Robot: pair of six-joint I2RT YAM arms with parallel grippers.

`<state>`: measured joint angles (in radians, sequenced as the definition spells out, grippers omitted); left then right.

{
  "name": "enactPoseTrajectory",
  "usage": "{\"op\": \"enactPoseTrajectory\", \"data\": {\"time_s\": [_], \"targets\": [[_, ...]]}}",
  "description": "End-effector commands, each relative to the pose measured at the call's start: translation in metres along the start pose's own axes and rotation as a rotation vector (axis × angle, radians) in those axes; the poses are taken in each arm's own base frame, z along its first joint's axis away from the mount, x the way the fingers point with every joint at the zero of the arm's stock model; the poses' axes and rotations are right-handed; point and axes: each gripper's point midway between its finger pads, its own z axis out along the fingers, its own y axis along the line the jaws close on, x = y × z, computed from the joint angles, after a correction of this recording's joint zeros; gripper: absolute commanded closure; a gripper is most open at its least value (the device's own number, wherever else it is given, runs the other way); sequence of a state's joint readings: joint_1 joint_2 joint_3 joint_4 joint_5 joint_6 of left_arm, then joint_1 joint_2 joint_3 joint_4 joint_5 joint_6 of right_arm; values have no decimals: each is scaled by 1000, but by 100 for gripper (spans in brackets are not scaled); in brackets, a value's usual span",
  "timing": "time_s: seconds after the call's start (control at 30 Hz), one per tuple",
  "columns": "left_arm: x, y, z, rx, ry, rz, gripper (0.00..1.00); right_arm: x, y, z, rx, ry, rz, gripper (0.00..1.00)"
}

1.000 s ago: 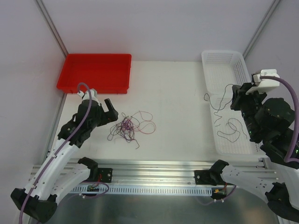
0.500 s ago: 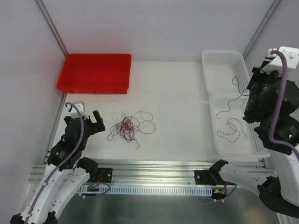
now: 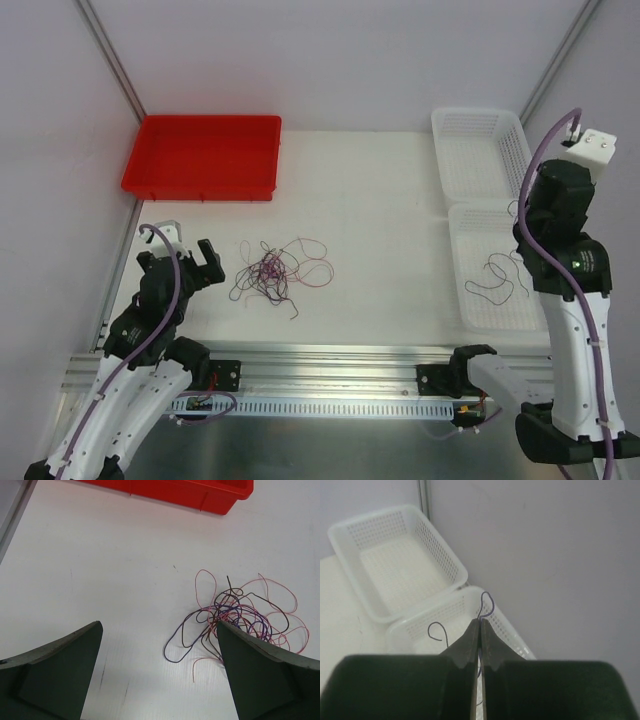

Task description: Untangle the cables

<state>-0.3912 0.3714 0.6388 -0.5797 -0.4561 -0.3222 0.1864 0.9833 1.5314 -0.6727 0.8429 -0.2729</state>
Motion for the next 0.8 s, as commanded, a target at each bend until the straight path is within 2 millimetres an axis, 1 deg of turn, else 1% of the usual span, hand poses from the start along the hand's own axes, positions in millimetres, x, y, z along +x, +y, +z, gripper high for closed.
{"op": "enactPoseTrajectory", "data": {"time_s": [0.0, 0.03, 0.07, 0.1, 0.13, 0.17, 0.2, 0.23, 0.27, 0.3, 0.33, 0.37, 0.4, 0.47, 0.5, 0.53, 0.57, 0.6, 0.67, 0.7, 0.73, 0.77], "targets": [[-4, -1, 6, -5, -12, 19, 1, 67, 19, 11, -59, 168, 100, 99], [-3, -2, 6, -2, -6, 22, 1, 103, 29, 17, -74, 246, 86, 99], [-3, -5, 6, 12, -3, 23, 1, 119, 32, 20, -67, 282, 127, 99], [-1, -6, 7, 18, 1, 25, 1, 133, 30, 24, -51, 305, 162, 99], [-1, -7, 7, 26, 2, 25, 1, 169, 38, 27, -68, 392, 150, 99], [0, -9, 7, 37, 7, 28, 1, 183, 41, 30, -59, 429, 190, 95], [0, -10, 8, 40, 10, 31, 1, 204, 38, 36, -27, 489, 196, 91], [0, -11, 8, 45, 10, 30, 1, 223, 42, 35, -39, 552, 200, 87], [1, -11, 8, 47, 12, 34, 1, 235, 42, 33, -31, 599, 201, 83], [2, -12, 8, 53, 14, 33, 1, 240, 43, 32, -30, 626, 202, 73], [2, -14, 8, 59, 16, 34, 1, 243, 46, 30, -48, 643, 207, 64], [2, -14, 8, 62, 17, 35, 1, 242, 48, 28, -62, 644, 213, 39], [3, -16, 8, 70, 21, 36, 1, 239, 49, 26, -81, 640, 217, 31], [5, -18, 10, 77, 33, 41, 1, 221, 56, 18, -153, 600, 253, 21], [5, -21, 10, 91, 40, 42, 1, 213, 64, 13, -215, 593, 265, 19], [7, -23, 11, 101, 50, 45, 1, 203, 67, 8, -254, 568, 281, 16], [10, -26, 13, 109, 69, 51, 1, 197, 70, 4, -287, 556, 283, 10], [12, -28, 14, 118, 83, 53, 1, 186, 78, -2, -340, 537, 284, 9], [23, -43, 18, 174, 158, 57, 1, 172, 99, -19, -482, 519, 280, 7], [27, -48, 18, 198, 186, 56, 1, 167, 108, -25, -538, 509, 278, 6], [30, -55, 18, 226, 216, 47, 1, 165, 122, -36, -632, 517, 285, 5], [40, -61, 23, 224, 273, 25, 1, 159, 131, -42, -680, 498, 293, 4]]}}
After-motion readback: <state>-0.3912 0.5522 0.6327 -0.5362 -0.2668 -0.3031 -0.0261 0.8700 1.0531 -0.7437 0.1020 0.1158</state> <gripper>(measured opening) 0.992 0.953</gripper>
